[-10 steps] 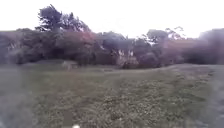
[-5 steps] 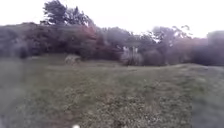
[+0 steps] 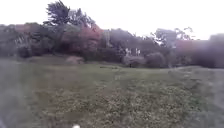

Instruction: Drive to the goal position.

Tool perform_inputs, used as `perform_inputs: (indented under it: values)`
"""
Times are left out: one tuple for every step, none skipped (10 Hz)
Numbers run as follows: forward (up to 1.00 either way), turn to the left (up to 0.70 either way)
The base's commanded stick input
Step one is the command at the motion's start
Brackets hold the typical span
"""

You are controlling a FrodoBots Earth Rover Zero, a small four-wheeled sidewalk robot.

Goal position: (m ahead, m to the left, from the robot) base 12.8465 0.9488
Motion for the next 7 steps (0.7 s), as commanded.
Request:
perform_inputs:
  values:
    - [0.45,0.0]
    - [0.45,0.0]
    - [0.45,0.0]
    - [0.45,0.0]
    - [0.45,0.0]
    - [0.45,0.0]
    - [0.45,0.0]
